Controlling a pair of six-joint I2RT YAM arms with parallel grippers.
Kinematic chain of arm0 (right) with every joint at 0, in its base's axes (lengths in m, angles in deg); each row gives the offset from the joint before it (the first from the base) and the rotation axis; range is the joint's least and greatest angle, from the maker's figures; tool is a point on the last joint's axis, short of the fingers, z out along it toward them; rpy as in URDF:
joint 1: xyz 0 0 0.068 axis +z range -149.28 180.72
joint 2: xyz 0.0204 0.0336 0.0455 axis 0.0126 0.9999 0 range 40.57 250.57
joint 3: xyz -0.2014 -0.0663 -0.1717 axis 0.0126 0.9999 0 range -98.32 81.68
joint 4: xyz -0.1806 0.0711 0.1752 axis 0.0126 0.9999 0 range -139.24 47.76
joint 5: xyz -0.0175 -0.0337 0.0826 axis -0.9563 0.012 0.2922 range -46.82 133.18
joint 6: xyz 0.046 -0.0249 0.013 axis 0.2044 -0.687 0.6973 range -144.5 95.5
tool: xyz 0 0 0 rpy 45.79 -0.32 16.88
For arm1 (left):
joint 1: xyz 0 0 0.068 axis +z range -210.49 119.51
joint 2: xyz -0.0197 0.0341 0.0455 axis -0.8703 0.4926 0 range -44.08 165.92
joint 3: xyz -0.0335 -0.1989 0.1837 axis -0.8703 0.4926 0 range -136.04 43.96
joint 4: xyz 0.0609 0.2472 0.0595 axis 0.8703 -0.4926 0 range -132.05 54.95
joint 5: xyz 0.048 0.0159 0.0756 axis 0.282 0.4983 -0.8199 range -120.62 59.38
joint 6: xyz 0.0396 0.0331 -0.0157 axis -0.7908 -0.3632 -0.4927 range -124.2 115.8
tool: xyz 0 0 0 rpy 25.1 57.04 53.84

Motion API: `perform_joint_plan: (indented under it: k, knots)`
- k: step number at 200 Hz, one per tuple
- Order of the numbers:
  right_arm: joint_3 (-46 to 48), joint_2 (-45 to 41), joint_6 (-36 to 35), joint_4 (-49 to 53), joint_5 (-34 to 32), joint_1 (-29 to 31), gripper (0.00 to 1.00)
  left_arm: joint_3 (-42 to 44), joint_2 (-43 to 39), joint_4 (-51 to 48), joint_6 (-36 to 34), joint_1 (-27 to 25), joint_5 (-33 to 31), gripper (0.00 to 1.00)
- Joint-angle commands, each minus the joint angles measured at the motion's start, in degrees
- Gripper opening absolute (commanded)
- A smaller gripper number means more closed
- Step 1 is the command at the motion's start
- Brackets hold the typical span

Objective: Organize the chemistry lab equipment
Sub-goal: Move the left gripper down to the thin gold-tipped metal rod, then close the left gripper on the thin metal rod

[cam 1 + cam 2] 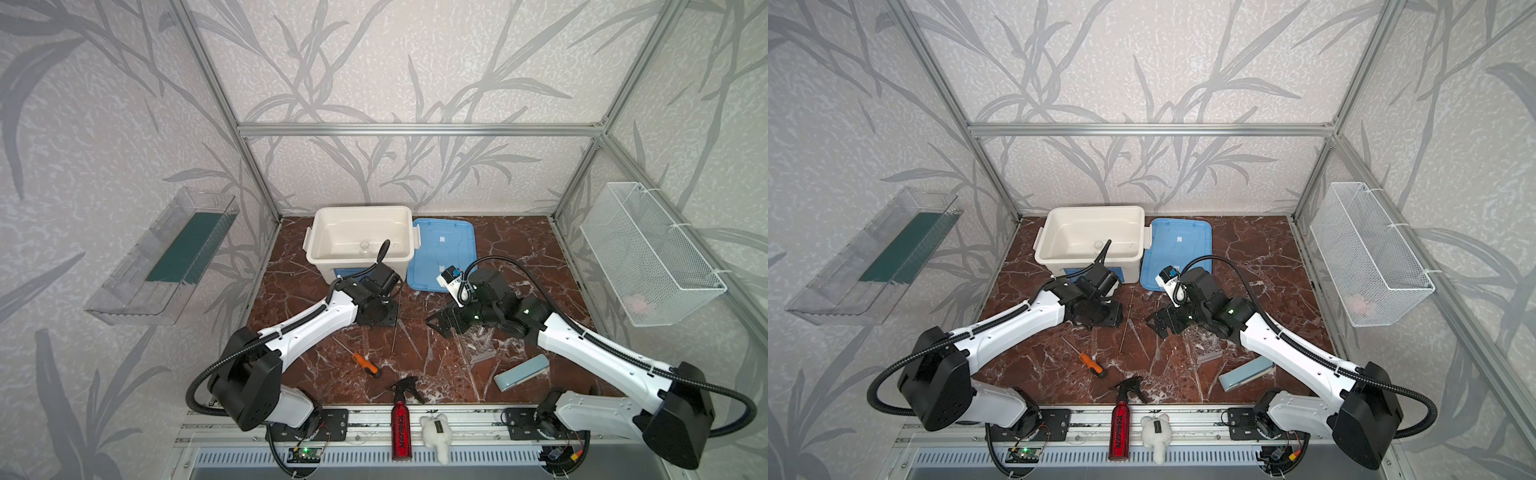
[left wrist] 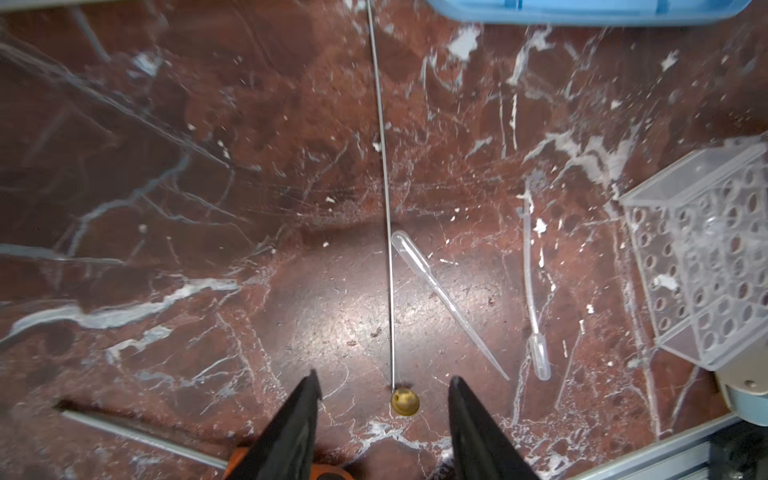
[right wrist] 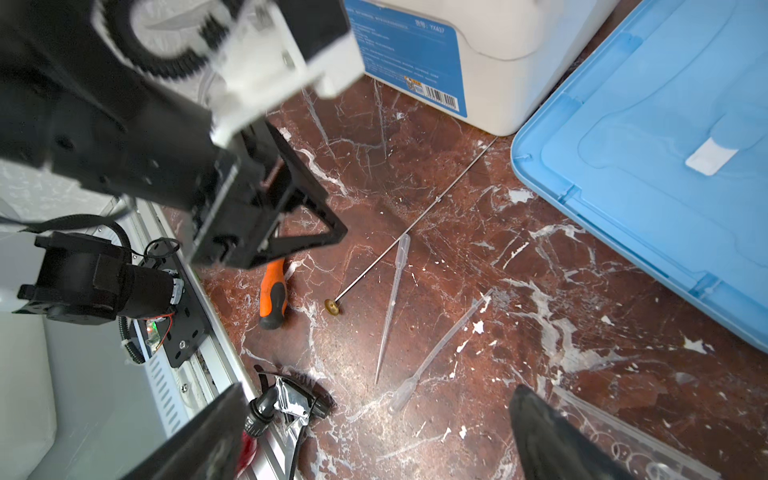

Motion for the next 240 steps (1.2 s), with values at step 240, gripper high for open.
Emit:
perform_joint_plan:
  k: [240]
  knots:
    - [4.5,-1.32,3.06,-5.07,-4.46,0.13,0.97,-4.66,22.75,7.99,0.49,-5.41,-9.21,0.23]
